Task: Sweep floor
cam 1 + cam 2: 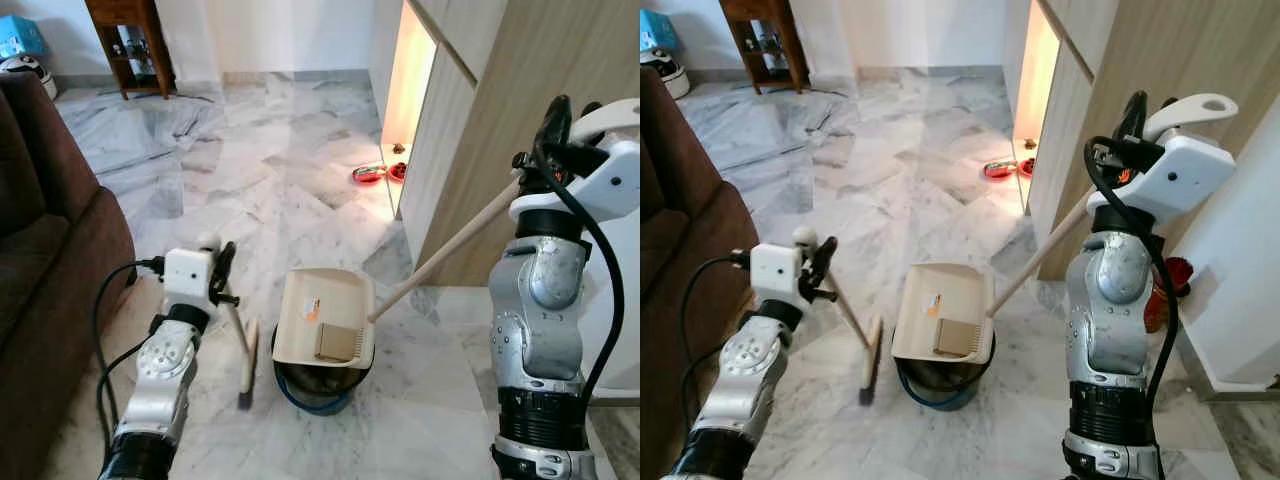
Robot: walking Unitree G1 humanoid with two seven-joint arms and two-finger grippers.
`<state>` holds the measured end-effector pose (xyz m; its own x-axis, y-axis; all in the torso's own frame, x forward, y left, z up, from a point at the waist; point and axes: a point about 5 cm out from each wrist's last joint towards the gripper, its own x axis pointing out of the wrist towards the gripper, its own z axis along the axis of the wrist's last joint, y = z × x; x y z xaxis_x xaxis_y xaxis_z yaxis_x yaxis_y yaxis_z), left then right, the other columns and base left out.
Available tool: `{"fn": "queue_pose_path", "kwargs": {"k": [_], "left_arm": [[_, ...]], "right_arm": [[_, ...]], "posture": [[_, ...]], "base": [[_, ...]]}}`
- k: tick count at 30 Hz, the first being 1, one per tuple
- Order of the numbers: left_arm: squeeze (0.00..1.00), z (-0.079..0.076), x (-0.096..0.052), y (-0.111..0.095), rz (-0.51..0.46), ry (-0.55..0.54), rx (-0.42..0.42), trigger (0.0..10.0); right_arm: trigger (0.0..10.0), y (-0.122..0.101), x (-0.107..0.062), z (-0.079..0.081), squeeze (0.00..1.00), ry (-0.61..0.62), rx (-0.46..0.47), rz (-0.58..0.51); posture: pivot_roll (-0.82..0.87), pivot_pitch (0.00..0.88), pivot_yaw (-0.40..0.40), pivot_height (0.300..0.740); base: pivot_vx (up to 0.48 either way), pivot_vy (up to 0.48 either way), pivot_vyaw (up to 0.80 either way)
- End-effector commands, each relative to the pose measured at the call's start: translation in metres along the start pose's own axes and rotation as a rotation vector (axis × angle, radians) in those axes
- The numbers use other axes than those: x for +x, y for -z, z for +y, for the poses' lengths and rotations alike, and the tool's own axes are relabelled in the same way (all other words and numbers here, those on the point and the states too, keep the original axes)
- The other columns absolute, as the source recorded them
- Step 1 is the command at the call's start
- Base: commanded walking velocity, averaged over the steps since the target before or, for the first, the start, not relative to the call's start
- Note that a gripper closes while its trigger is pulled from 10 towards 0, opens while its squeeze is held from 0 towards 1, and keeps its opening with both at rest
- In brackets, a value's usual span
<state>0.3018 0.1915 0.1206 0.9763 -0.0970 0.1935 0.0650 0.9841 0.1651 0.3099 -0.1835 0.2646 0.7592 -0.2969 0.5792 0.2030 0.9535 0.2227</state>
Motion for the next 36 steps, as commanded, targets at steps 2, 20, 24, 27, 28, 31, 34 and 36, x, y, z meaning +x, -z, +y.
{"fn": "queue_pose_path", "kwargs": {"k": [2,20,24,27,28,31,34,36], "left_arm": [[0.0,0.014,-0.003,-0.012,-0.048,-0.049,0.041,10.0],[0.0,0.011,-0.021,-0.015,-0.026,-0.059,0.03,10.0],[0.0,0.009,-0.021,-0.016,-0.021,-0.06,0.026,10.0],[0.0,0.008,-0.022,-0.016,-0.021,-0.06,0.024,10.0],[0.0,0.008,-0.022,-0.016,-0.02,-0.061,0.023,10.0],[0.0,0.008,-0.022,-0.016,-0.02,-0.064,0.023,10.0],[0.0,0.008,-0.023,-0.017,-0.021,-0.065,0.02,10.0],[0.0,0.008,-0.023,-0.018,-0.023,-0.063,0.017,10.0]], "right_arm": [[10.0,-0.026,0.007,0.006,0.0,-0.01,0.036,-0.127],[10.0,-0.024,0.009,0.003,0.0,0.002,0.025,-0.114],[10.0,-0.024,0.009,0.003,0.0,-0.001,0.023,-0.117],[10.0,-0.025,0.009,0.003,0.0,-0.003,0.021,-0.119],[10.0,-0.025,0.009,0.003,0.0,-0.004,0.021,-0.12],[10.0,-0.025,0.01,0.004,0.0,-0.008,0.021,-0.122],[10.0,-0.025,0.01,0.006,0.0,-0.015,0.025,-0.121],[10.0,-0.025,0.01,0.006,0.0,-0.016,0.026,-0.119]], "posture": [[-0.03,0.041,0.025,0.74],[-0.02,0.043,0.023,0.74],[-0.02,0.044,0.019,0.74],[-0.02,0.044,0.017,0.74],[-0.02,0.044,0.016,0.74],[-0.02,0.046,0.015,0.74],[-0.02,0.047,0.013,0.74],[-0.02,0.047,0.013,0.74]], "base": [[0.0,0.0,0.0],[0.173,0.0,-0.16],[0.337,0.0,-0.1],[0.335,0.0,0.0],[0.337,0.0,0.0],[0.34,0.0,0.0],[0.0,0.0,0.0],[0.0,0.0,0.0]]}}
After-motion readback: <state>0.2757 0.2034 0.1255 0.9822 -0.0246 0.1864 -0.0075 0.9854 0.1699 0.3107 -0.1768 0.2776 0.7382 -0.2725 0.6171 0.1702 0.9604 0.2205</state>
